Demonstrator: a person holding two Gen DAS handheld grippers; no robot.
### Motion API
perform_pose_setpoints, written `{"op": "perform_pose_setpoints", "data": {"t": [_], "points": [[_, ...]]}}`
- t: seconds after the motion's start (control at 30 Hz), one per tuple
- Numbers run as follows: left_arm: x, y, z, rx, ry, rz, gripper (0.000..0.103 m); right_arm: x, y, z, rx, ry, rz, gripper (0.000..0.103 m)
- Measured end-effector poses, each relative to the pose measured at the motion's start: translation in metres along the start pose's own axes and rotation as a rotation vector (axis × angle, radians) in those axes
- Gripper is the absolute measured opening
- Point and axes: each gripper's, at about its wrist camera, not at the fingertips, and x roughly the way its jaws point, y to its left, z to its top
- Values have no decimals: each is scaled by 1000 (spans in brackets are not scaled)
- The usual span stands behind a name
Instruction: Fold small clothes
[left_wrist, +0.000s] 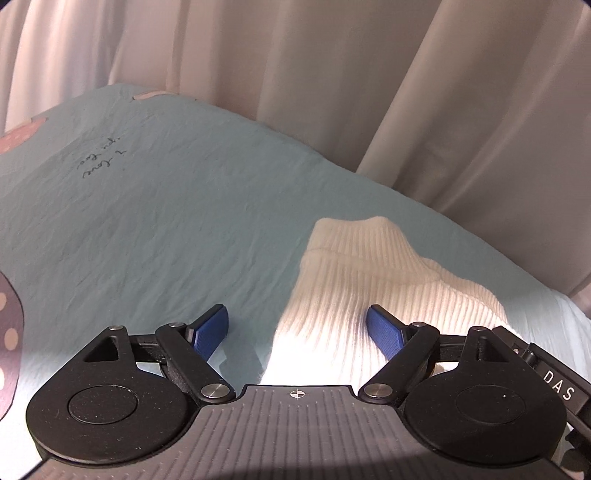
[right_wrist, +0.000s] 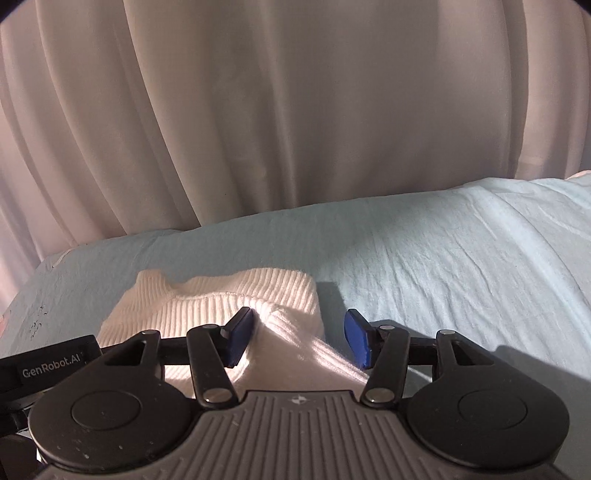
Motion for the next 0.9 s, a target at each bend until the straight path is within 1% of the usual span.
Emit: {"op": "perform_pose_setpoints", "data": {"t": [0.07, 0.13, 0.2, 0.27, 0.33, 0.4, 0.5, 0.53, 0.57, 0.6, 0.63, 0.67, 0.7, 0.73, 0.8, 0.83, 0.9], "points": [[-1, 0, 0, 6, 6, -2, 87, -6, 1, 0, 0, 5, 0, 57], [-3, 1, 1, 13, 32, -6, 88, -15, 5, 1, -20, 31, 3, 57], [-12, 3, -2, 35, 40, -18, 89, -39, 8, -4, -64, 17, 17, 57], [-23, 6, -8, 62, 45, -33, 89, -64, 10, -14, -98, 25, 27, 58], [-44, 14, -18, 68, 12, -76, 90, -89, 10, -31, -111, 30, 39, 59], [-62, 21, -29, 101, 1, -102, 92, -111, 12, -49, -145, 39, -2, 66], [-87, 34, -44, 156, 29, -139, 94, -133, 13, -70, -191, 103, -48, 67], [-97, 37, -49, 187, 46, -144, 96, -140, 13, -75, -196, 137, -59, 68], [-103, 39, -53, 220, 76, -127, 97, -146, 13, -79, -198, 169, -69, 70], [-108, 40, -57, 250, 111, -106, 97, -153, 13, -84, -201, 222, -74, 73], [-113, 41, -62, 275, 142, -93, 97, -160, 14, -89, -200, 275, -71, 73], [-119, 43, -69, 297, 170, -91, 97, -165, 14, -94, -193, 313, -69, 75], [-125, 44, -76, 315, 191, -100, 97, -171, 14, -99, -185, 356, -69, 80], [-130, 45, -82, 333, 210, -119, 97, -176, 14, -105, -170, 398, -74, 82], [-136, 46, -89, 358, 251, -129, 97, -182, 15, -111, -146, 439, -86, 87], [-138, 46, -91, 367, 270, -119, 97, -182, 17, -112, -147, 459, -99, 88], [-139, 46, -92, 383, 287, -83, 97, -179, 24, -112, -178, 481, -139, 96]]}}
